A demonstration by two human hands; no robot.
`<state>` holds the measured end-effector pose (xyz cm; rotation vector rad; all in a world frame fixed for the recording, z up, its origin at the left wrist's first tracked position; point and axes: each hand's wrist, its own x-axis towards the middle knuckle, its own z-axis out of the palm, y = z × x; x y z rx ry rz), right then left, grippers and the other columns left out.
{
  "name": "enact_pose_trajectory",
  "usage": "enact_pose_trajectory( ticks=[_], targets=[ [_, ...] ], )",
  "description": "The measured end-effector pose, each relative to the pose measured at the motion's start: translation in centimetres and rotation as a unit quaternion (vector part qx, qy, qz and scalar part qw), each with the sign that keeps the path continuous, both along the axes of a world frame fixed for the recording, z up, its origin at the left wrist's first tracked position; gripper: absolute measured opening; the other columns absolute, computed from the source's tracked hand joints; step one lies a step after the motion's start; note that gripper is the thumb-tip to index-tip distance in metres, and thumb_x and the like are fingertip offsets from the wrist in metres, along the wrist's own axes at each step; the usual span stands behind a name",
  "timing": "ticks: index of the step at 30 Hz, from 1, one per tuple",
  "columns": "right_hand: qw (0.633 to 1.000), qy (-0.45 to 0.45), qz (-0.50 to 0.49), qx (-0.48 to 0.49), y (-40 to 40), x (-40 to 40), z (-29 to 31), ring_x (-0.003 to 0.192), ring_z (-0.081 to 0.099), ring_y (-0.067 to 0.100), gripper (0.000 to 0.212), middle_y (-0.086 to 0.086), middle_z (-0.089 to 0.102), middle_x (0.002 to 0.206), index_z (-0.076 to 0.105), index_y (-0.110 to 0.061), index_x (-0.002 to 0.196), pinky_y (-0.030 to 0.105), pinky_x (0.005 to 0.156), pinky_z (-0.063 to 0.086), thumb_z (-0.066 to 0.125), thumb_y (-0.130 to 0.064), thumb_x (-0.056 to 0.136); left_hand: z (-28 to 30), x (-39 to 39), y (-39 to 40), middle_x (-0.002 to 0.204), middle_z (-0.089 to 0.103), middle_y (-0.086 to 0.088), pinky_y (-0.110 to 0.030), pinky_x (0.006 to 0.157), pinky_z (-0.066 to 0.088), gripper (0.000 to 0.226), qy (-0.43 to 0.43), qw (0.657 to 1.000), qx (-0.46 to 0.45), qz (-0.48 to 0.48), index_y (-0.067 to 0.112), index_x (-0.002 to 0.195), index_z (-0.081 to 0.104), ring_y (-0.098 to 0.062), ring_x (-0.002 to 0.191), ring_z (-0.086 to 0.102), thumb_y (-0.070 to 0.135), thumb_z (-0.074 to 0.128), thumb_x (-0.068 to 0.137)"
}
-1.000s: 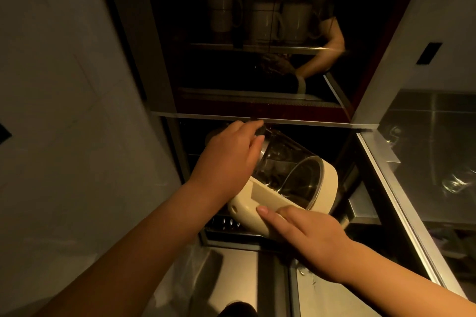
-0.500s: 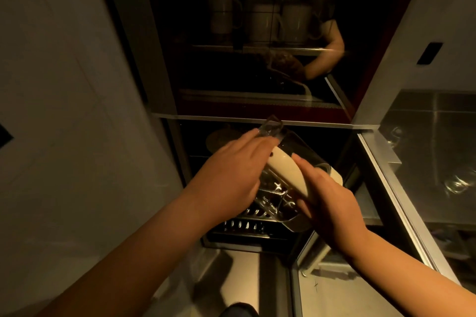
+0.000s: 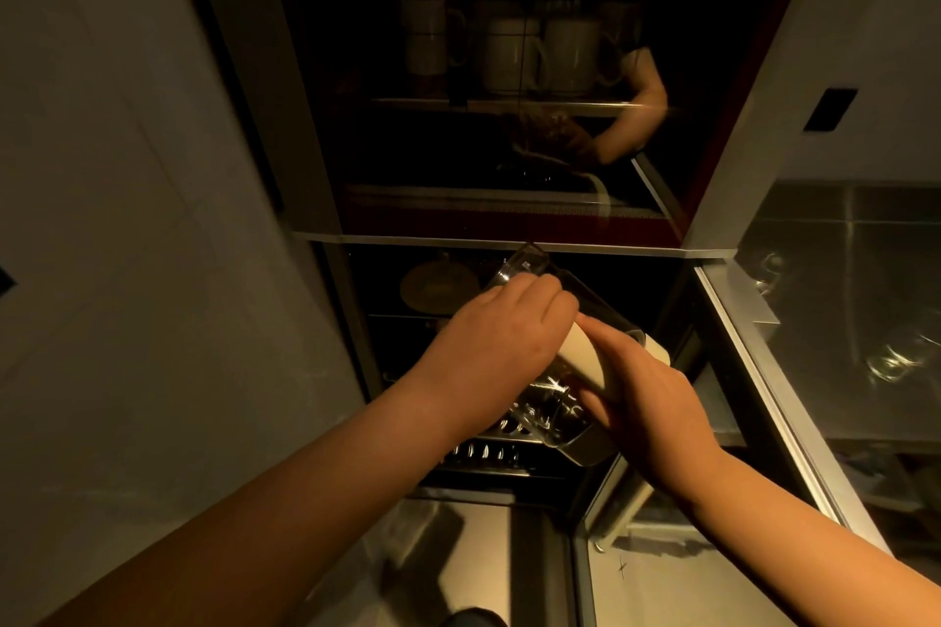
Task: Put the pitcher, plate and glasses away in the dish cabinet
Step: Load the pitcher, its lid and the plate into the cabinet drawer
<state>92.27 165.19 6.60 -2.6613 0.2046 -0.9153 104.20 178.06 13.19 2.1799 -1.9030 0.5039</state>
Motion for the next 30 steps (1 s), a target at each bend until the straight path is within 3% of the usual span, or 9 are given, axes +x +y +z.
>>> enact_pose_trajectory(
  ticks=[5,10,16,21,27,30],
  targets=[
    [0.998,0.003,0.008,0.065,-0.1,0.2,0.0,0.082,0.055,0.004,0.082,0.000,0.067,0.103,0.031,-0.034,0.128,0.007,0.069,0.034,0.080,-0.013,0.067,-0.1,0.4,-0.7,0.097,0.059,-0.003,-0.015,0.060,0.030,0.050,0.012,1.000,0.007,0.012,0.014,0.098,0.058,-0.014,0.085,0.057,0.011,0.084,0.055],
    [0.994,0.025,0.007,0.111,-0.1,0.6,-0.1,0.084,0.053,0.004,0.077,-0.022,0.047,0.101,0.022,-0.053,0.122,0.011,0.070,0.036,0.072,-0.021,0.073,-0.6,1.0,-1.1,0.094,0.058,-0.002,-0.015,0.052,0.029,0.048,0.021,0.999,0.011,0.021,0.014,0.096,0.057,-0.013,0.081,0.055,0.007,0.084,0.056],
    [0.997,0.013,0.015,0.080,-1.0,0.8,-0.1,0.096,0.053,0.007,0.054,-0.013,0.049,0.109,0.045,-0.028,0.123,0.015,0.079,0.040,0.069,-0.014,0.077,-1.1,2.7,-1.6,0.108,0.052,-0.002,-0.018,0.054,0.041,0.047,0.067,0.996,0.021,0.054,0.015,0.108,0.052,-0.014,0.096,0.050,0.009,0.078,0.069],
    [0.997,0.027,0.004,0.075,-1.0,2.6,1.0,0.092,0.047,0.012,0.046,-0.002,0.049,0.104,0.052,-0.014,0.117,0.018,0.077,0.037,0.068,-0.006,0.074,-1.2,3.8,-2.1,0.112,0.051,-0.003,-0.019,0.062,0.036,0.038,0.071,0.996,0.001,0.050,0.014,0.112,0.051,-0.015,0.100,0.047,0.007,0.068,0.078],
    [0.997,0.066,0.002,-0.038,-1.6,4.5,3.3,0.090,0.053,0.024,0.052,0.012,0.055,0.102,0.058,-0.002,0.110,0.030,0.069,0.046,0.079,0.001,0.062,-1.4,4.3,-1.8,0.106,0.055,0.000,-0.018,0.069,0.033,0.036,0.109,0.993,-0.026,0.042,0.016,0.113,0.052,-0.013,0.094,0.050,0.009,0.063,0.080],
    [0.990,0.088,0.009,-0.114,-1.6,5.1,3.8,0.085,0.058,0.028,0.054,0.017,0.058,0.099,0.060,0.002,0.106,0.034,0.065,0.052,0.082,0.002,0.057,-1.7,4.2,-1.9,0.101,0.056,0.001,-0.015,0.059,0.025,0.032,0.125,0.991,-0.014,0.042,0.018,0.111,0.049,-0.008,0.080,0.044,0.017,0.061,0.082]
  ],
)
